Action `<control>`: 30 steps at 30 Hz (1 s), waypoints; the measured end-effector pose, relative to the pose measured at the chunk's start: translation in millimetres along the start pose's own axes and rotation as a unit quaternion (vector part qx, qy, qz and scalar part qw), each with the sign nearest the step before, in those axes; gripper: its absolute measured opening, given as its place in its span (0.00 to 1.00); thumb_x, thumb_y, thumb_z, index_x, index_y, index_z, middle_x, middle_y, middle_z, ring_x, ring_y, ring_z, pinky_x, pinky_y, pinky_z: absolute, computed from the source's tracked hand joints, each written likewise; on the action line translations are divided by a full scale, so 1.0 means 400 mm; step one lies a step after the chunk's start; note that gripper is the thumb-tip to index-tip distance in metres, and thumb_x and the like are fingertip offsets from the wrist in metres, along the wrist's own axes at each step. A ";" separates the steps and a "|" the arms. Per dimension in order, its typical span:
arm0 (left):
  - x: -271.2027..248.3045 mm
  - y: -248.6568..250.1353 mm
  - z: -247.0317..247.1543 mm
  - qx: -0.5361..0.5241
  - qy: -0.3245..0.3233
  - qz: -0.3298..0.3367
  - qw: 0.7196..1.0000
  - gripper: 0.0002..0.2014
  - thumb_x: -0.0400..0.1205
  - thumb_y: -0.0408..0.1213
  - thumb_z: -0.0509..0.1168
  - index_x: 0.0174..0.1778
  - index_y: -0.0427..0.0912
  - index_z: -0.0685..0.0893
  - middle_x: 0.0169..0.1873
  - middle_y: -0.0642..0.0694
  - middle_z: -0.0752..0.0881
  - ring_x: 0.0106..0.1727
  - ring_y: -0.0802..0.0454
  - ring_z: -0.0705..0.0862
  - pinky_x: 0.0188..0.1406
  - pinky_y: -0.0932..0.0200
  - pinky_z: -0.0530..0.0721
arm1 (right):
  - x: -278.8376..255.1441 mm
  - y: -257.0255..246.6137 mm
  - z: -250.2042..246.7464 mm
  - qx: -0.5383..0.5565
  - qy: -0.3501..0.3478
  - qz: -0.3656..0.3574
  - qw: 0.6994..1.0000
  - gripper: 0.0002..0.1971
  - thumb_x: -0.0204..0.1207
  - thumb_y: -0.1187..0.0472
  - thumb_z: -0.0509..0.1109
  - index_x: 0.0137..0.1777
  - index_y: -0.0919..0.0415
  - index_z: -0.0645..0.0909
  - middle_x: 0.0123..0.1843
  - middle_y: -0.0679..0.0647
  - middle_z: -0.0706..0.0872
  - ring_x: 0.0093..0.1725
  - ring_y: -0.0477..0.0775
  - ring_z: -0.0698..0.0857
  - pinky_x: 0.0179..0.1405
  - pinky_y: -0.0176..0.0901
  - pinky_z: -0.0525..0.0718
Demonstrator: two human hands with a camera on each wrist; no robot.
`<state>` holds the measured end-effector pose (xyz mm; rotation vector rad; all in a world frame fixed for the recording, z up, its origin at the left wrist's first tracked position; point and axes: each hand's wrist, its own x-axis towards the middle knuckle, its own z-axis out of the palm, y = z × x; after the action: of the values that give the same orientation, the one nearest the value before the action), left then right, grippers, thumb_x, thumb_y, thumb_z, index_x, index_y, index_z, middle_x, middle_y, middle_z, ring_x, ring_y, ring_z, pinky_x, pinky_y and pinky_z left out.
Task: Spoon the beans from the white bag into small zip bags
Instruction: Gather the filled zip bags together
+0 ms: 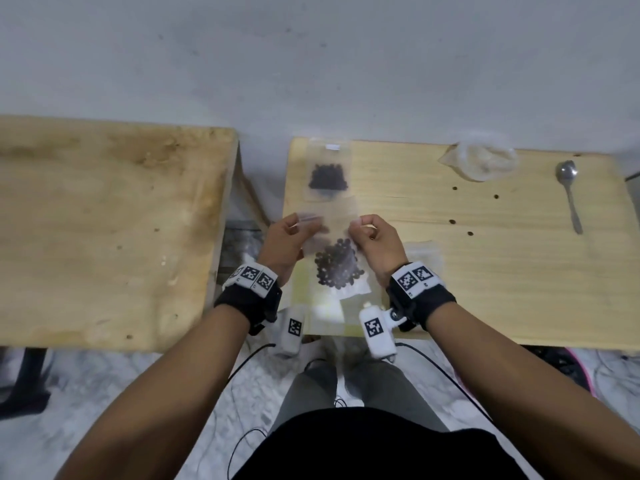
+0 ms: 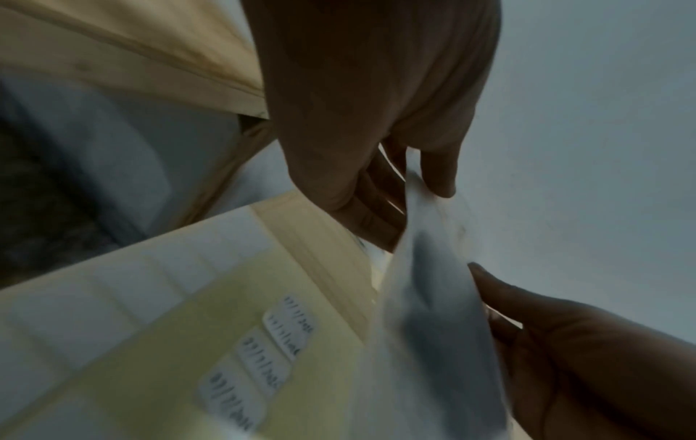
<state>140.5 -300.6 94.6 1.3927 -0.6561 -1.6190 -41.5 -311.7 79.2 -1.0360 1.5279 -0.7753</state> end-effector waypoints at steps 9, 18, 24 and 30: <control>-0.048 -0.006 -0.107 -0.002 0.107 0.027 0.994 0.12 0.81 0.31 0.71 0.58 0.29 0.86 0.39 0.46 0.93 0.37 0.53 0.91 0.37 0.60 0.89 | -0.020 0.019 0.062 -0.025 -0.056 -0.019 0.998 0.05 0.81 0.57 0.71 0.45 0.55 0.86 0.36 0.53 0.90 0.37 0.50 0.87 0.50 0.50 0.88; -0.075 0.000 -0.207 0.040 0.188 0.046 0.980 0.03 0.78 0.37 0.76 0.45 0.42 0.91 0.39 0.46 0.93 0.42 0.48 0.91 0.45 0.52 0.91 | -0.040 0.083 0.088 -0.302 -0.046 -0.047 0.951 0.07 0.79 0.57 0.72 0.51 0.56 0.91 0.49 0.52 0.93 0.50 0.52 0.89 0.59 0.42 0.85; -0.088 0.000 -0.218 0.042 0.186 0.035 0.981 0.05 0.79 0.39 0.75 0.43 0.41 0.91 0.43 0.43 0.92 0.46 0.44 0.91 0.45 0.49 0.91 | -0.036 0.074 0.116 -0.327 -0.043 -0.049 0.943 0.04 0.76 0.59 0.74 0.42 0.56 0.89 0.39 0.49 0.91 0.41 0.50 0.87 0.48 0.40 0.86; -0.093 0.010 -0.216 0.051 0.179 0.036 0.982 0.06 0.80 0.38 0.74 0.42 0.39 0.90 0.40 0.45 0.91 0.44 0.46 0.90 0.46 0.49 0.91 | -0.025 0.059 0.114 -0.346 -0.064 -0.057 0.934 0.09 0.77 0.62 0.64 0.40 0.56 0.86 0.36 0.51 0.89 0.38 0.54 0.87 0.34 0.37 0.80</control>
<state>224.2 -257.6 96.3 1.6635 -0.5732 -1.2498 -1.7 -290.6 52.9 -1.6659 1.6728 -0.2174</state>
